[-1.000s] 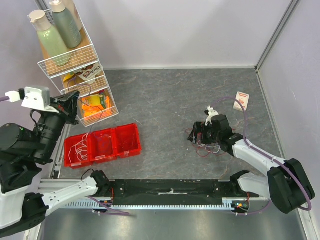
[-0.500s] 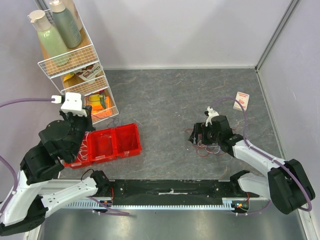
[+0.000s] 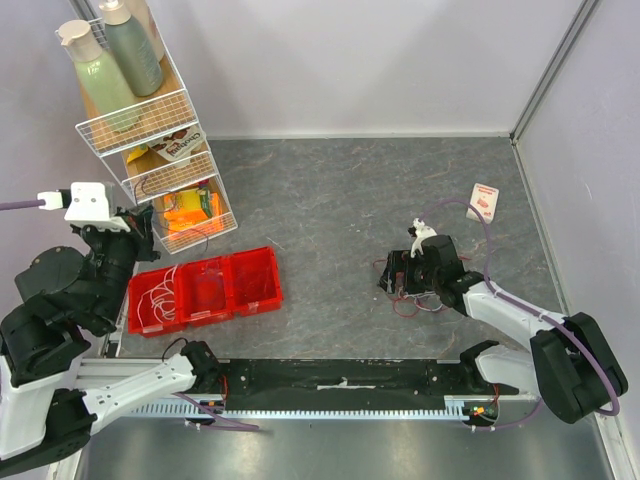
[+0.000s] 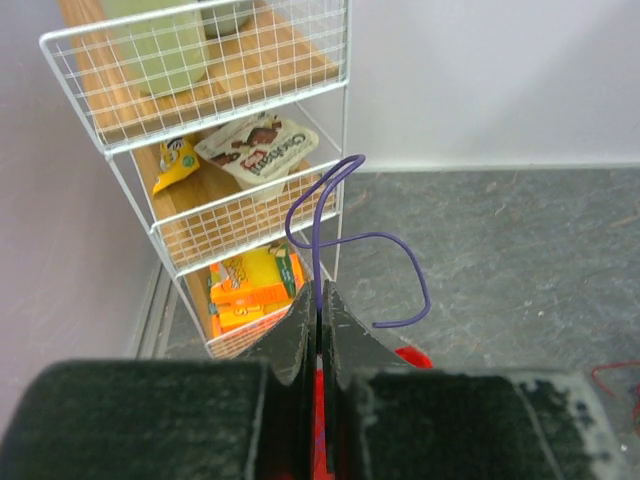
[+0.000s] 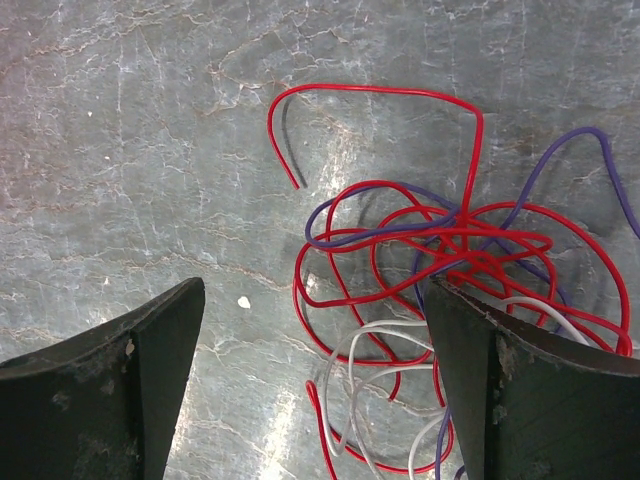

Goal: Untangle the cables

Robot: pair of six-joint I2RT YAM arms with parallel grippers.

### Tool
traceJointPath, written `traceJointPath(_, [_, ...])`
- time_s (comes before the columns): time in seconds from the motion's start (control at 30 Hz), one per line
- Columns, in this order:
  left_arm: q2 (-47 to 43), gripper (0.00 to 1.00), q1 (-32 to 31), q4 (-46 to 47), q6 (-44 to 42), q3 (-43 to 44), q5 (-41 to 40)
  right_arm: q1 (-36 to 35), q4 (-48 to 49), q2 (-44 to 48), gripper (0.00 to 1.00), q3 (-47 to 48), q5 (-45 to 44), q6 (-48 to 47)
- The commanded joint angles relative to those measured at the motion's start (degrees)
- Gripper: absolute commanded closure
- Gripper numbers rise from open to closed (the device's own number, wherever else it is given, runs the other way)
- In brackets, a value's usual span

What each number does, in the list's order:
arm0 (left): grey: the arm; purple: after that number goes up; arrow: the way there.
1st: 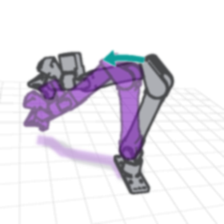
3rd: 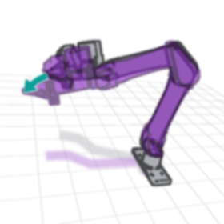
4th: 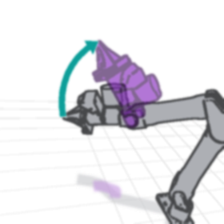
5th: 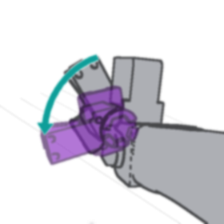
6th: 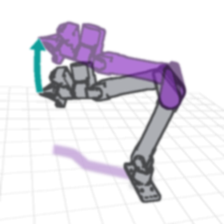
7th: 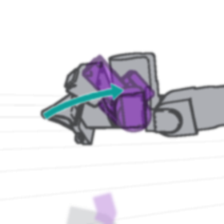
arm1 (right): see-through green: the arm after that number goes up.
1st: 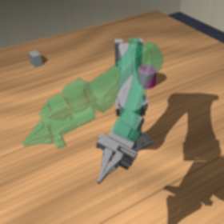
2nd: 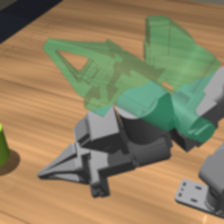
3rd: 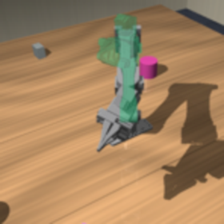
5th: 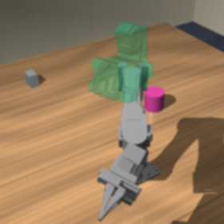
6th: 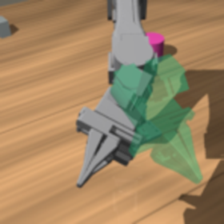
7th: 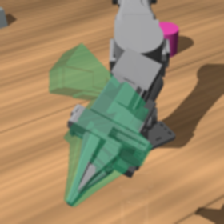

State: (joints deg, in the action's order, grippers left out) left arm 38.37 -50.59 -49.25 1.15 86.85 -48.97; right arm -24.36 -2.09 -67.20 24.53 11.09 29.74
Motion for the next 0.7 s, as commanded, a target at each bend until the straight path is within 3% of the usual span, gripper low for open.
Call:
traceJointPath(0.0, [0.8,0.98,0.0,-5.3,3.4,0.6,-0.9,0.0,3.1,0.8,0.02,-0.5,0.3,-0.6])
traceJointPath(0.37, [5.8,0.98,-0.1,-1.9,-9.4,11.5,-4.3,0.0,4.9,-0.6,0.02,-1.1,1.2,-0.3])
traceJointPath(0.67, [2.9,0.98,0.0,-5.4,-2.7,6.9,-4.4,0.0,5.2,-0.5,0.02,-1.2,1.1,-0.1])
